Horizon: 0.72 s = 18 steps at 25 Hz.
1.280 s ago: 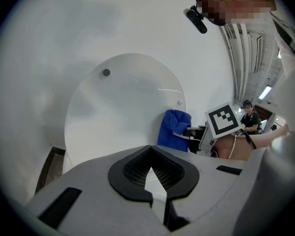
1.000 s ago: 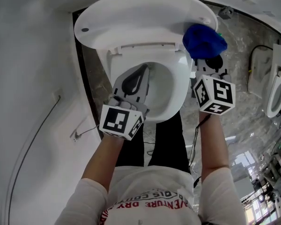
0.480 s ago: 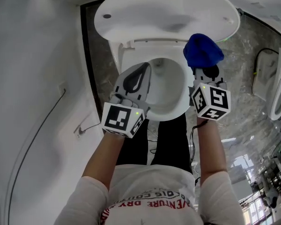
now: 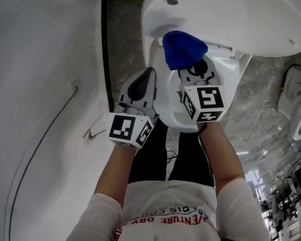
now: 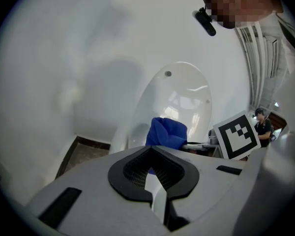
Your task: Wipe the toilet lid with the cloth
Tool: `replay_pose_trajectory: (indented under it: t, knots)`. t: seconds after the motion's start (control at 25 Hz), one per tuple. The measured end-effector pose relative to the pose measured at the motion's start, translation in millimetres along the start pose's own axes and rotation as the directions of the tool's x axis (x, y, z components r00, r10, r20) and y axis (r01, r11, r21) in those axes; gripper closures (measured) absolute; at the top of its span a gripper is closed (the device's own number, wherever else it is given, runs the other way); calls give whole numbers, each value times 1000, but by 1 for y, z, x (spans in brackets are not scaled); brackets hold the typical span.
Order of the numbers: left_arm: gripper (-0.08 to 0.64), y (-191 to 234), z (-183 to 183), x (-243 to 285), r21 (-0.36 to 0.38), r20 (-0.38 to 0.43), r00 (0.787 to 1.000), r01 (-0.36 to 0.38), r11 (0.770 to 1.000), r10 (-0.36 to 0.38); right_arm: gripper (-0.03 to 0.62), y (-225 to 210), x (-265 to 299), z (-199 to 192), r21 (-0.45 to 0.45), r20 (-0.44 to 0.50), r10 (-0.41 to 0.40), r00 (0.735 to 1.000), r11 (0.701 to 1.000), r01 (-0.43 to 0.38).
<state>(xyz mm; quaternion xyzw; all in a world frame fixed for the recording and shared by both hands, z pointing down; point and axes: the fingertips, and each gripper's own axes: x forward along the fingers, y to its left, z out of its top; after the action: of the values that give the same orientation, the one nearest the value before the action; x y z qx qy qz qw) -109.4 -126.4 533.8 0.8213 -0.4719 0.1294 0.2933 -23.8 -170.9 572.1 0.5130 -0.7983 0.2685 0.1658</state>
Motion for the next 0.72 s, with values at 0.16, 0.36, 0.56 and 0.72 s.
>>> replay_pose_trajectory:
  t: [0.16, 0.36, 0.56, 0.72]
  knots:
    - [554, 28, -7, -9, -30, 12, 999, -46, 998, 46, 505, 28, 28, -3, -55, -19, 68, 998, 996, -69]
    - [554, 48, -18, -23, -51, -3, 996, -93, 994, 93, 505, 41, 47, -4, -76, -26, 91, 996, 993, -93]
    - [554, 45, -22, -26, -56, -6, 996, -93, 994, 92, 505, 29, 51, -1, -115, -19, 84, 996, 990, -86]
    - [554, 33, -29, -18, -53, -11, 997, -74, 996, 73, 505, 7, 51, -3, -103, -7, 58, 998, 993, -59]
